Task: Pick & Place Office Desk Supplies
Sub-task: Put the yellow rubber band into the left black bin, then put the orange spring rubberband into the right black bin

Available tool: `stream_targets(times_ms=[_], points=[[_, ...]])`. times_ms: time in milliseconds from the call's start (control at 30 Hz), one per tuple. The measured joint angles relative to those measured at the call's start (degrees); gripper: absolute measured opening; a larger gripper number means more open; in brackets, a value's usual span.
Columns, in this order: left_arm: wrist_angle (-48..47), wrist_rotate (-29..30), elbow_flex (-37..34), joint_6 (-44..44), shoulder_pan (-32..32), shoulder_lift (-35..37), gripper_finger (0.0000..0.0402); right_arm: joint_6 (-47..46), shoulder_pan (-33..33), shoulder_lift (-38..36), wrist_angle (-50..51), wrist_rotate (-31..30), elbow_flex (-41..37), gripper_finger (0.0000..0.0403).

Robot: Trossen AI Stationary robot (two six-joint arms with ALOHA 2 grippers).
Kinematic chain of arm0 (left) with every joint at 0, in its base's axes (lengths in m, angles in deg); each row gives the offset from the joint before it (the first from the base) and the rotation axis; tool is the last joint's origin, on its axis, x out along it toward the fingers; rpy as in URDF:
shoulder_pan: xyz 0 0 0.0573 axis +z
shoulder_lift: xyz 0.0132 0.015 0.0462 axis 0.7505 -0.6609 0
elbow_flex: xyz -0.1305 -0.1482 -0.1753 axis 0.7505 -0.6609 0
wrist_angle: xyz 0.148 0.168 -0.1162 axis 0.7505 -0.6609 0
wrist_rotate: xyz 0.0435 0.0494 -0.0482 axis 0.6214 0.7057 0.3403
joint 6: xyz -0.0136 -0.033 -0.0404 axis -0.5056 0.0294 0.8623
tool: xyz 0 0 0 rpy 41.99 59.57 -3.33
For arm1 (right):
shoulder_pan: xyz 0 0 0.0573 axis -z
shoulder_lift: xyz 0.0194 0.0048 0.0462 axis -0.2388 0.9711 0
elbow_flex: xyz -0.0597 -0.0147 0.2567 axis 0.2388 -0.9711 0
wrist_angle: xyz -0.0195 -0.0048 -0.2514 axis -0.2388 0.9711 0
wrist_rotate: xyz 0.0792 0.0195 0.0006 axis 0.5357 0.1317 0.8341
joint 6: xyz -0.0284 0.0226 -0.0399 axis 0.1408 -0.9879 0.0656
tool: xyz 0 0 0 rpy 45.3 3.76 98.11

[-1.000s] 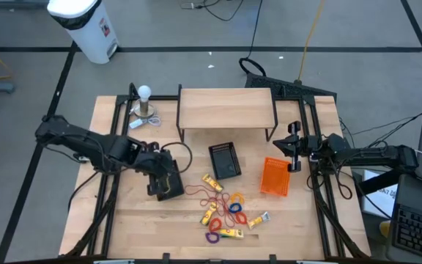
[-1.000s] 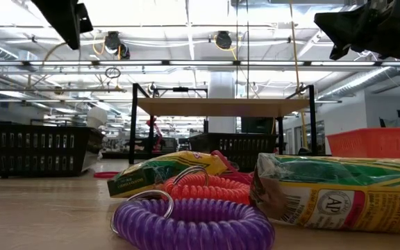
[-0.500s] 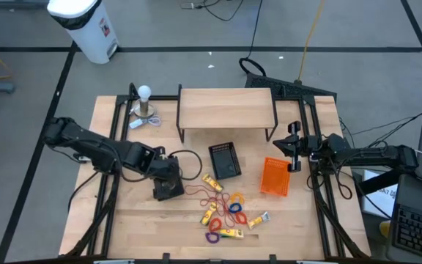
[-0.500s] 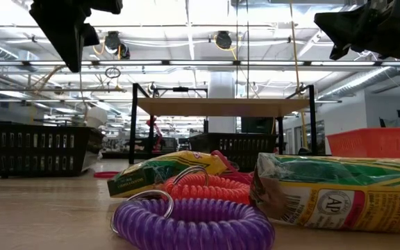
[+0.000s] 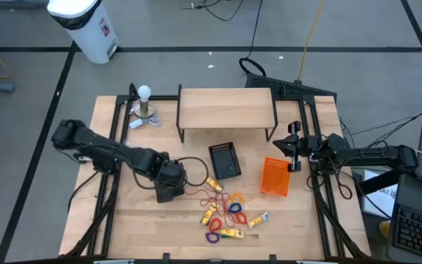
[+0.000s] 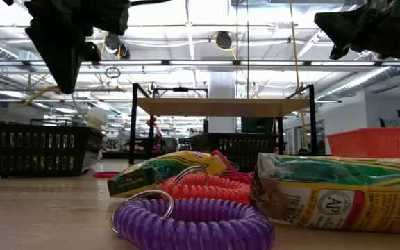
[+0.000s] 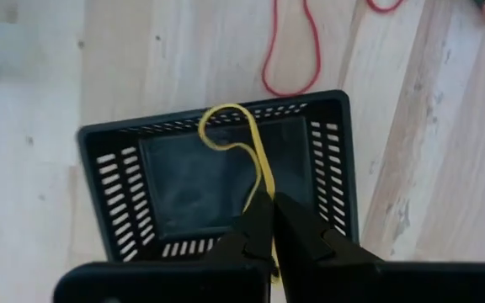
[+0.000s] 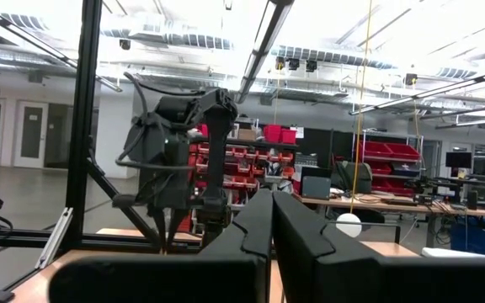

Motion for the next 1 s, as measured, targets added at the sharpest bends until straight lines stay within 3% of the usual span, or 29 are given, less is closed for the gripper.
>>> stream_targets(times_ms=[267, 700, 833, 1000], points=[[-0.54, -1.24, -0.02, 1.39, 0.04, -0.48, 0.0055, -0.02, 0.0, 0.0, 0.02, 0.0, 0.0, 0.0004], [-5.18, -2.5, -0.04, -1.22, 1.87, 2.25, 0.0221, -0.02, 0.01, 0.0, 0.02, 0.0, 0.01, 0.0004], [-4.55, -0.04, -0.07, -6.65, 2.97, 7.69, 0.022, -0.02, 0.02, 0.0, 0.02, 0.0, 0.0, 0.0004], [3.94, 2.06, -0.33, -14.75, 5.06, 17.15, 0.0151, 0.01, 0.02, 0.0, 0.02, 0.0, 0.0, 0.0004]])
